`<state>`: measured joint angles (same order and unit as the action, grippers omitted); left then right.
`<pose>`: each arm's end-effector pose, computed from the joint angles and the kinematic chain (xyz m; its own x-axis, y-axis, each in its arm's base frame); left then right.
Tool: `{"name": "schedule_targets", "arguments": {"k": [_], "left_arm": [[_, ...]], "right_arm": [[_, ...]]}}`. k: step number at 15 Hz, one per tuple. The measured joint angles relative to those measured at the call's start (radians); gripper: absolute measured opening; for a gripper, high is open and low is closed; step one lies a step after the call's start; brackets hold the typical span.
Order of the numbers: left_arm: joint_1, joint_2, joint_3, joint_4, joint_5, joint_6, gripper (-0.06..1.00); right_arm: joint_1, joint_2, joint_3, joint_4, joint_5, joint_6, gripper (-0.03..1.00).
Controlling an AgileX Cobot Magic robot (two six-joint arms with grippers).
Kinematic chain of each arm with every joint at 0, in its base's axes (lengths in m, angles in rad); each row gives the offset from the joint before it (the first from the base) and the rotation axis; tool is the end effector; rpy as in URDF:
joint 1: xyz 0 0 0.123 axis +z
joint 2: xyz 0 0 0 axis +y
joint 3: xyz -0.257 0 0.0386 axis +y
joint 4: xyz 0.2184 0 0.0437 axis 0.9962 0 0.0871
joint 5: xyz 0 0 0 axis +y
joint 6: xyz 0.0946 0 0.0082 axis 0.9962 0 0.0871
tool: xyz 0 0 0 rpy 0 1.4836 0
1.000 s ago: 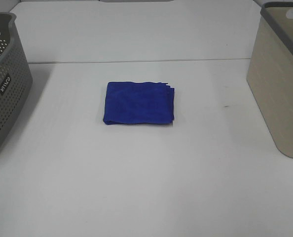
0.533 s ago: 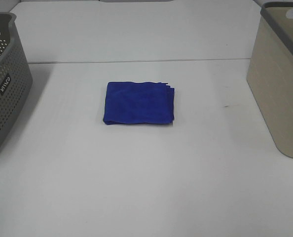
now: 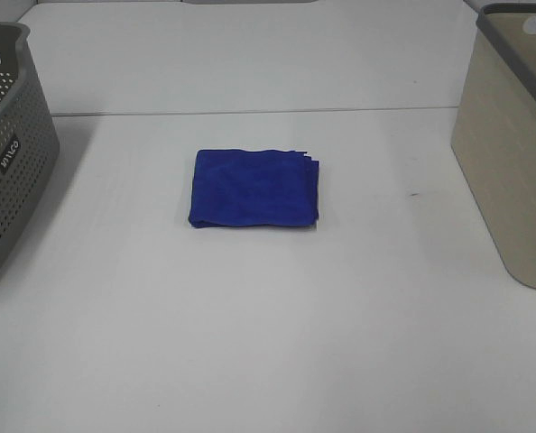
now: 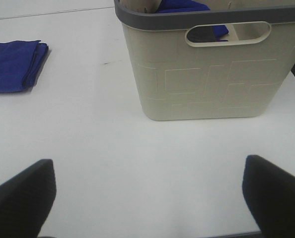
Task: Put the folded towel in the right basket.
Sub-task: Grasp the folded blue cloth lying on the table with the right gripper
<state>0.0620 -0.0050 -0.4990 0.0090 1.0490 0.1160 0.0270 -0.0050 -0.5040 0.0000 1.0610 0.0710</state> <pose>-0.0019 0.0006 0.2620 -0.4462 0.0927 -0.8901 -0.0154 0.9937 0.1112 -0.0029 -0.0001 0.2623 -0.4489 0.0588 -0.8917 0.0049 0.9980 0.0634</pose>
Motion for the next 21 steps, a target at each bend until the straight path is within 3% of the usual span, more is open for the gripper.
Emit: {"name": "schedule_targets", "arguments": {"k": [16,21], "left_arm": [[0.000,0.000,0.000,0.000,0.000,0.000,0.99],[0.000,0.000,0.000,-0.038,0.000,-0.001,0.99]], "right_arm": [[0.000,0.000,0.000,0.000,0.000,0.000,0.97],[0.000,0.000,0.000,0.000,0.000,0.000,0.97]]}}
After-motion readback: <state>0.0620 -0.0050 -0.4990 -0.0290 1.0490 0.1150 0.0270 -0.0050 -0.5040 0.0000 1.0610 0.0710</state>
